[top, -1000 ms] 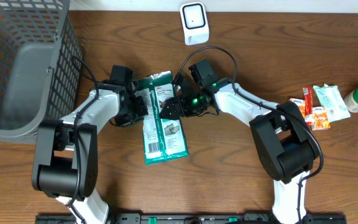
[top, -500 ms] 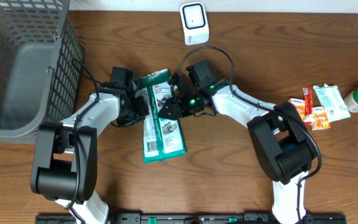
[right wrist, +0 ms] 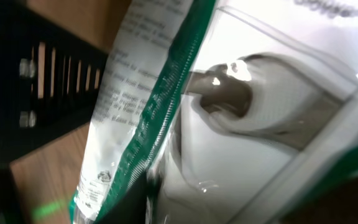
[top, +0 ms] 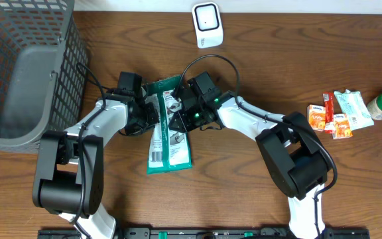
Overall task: Scan the item barcode
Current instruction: 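Bring the left gripper in and grasp the package's left edge, then release the left gripper and retract it toward the basket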
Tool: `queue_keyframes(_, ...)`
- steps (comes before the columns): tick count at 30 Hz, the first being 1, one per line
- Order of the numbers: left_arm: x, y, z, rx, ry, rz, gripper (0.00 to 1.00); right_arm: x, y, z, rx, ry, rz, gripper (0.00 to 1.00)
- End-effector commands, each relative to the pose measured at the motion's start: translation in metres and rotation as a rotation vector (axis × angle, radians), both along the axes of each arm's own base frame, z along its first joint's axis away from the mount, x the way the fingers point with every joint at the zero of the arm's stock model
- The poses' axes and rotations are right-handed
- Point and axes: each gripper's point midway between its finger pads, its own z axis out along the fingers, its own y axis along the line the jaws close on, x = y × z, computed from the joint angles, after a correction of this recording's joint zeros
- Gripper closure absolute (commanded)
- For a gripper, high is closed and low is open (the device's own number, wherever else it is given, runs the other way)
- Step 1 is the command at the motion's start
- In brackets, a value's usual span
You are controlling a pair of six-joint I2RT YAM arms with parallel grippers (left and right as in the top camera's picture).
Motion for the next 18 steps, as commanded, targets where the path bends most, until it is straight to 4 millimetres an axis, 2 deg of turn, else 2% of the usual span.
queue_keyframes(1,-0.031,0.002,-0.033,0.036,0.118,-0.006,0.92,-0.011,0.006,-0.007,0.000,0.019,0.026,0.99)
queue_keyframes(6,-0.024,0.002,-0.024,0.030,0.085,-0.004,0.83,0.000,-0.010,0.007,0.025,0.031,0.003,0.99)
queue_keyframes(7,-0.016,0.002,-0.013,0.032,0.048,-0.002,0.83,0.004,-0.020,0.016,0.035,0.025,0.001,0.99)
queue_keyframes(10,-0.002,0.004,0.009,0.044,-0.032,0.005,0.83,0.010,-0.035,0.024,0.028,-0.003,0.011,0.99)
queue_keyframes(15,0.012,0.007,0.057,0.053,-0.176,0.019,0.65,0.012,-0.044,0.026,0.018,-0.005,0.010,0.99)
queue_keyframes(18,0.011,0.015,0.085,0.080,-0.243,0.035,0.61,0.012,-0.051,0.020,-0.030,-0.006,-0.007,0.99)
